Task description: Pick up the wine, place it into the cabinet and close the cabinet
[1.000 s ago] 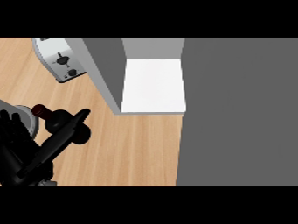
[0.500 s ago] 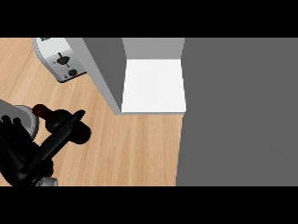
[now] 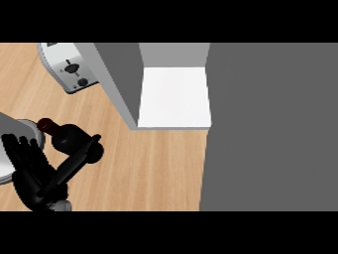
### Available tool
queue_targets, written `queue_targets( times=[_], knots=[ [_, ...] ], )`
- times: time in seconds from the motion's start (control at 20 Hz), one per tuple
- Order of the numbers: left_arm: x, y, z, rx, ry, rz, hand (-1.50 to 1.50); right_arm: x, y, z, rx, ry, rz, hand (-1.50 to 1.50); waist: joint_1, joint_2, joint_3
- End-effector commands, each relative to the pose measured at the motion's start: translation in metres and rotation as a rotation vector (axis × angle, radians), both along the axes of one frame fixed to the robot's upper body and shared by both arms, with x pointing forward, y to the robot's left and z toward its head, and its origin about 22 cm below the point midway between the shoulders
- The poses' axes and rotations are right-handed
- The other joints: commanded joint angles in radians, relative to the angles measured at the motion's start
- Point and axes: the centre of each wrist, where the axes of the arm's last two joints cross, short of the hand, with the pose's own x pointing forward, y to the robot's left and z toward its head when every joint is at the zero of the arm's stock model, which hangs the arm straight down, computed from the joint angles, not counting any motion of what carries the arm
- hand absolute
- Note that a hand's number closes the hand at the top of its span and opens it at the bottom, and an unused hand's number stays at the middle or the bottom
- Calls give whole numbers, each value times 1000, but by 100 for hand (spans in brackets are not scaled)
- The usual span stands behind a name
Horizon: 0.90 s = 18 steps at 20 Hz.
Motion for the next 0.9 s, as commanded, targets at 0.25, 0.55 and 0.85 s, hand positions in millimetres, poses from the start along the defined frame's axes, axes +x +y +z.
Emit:
queue_targets(
  times=[0.25, 0.55, 0.85],
  knots=[
    [-8, 16, -49, -29, -34, -16, -150, -36, 0, 21, 45, -43, 52, -150, 3, 0, 0],
    [1, 6, -66, -22, -17, -35, -150, -40, 2, 21, 26, -35, 59, -150, 0, 1, 1],
    [6, 9, -71, -27, -8, -32, -150, -35, 4, 25, 45, -36, 50, -150, 3, 1, 1]
  ],
)
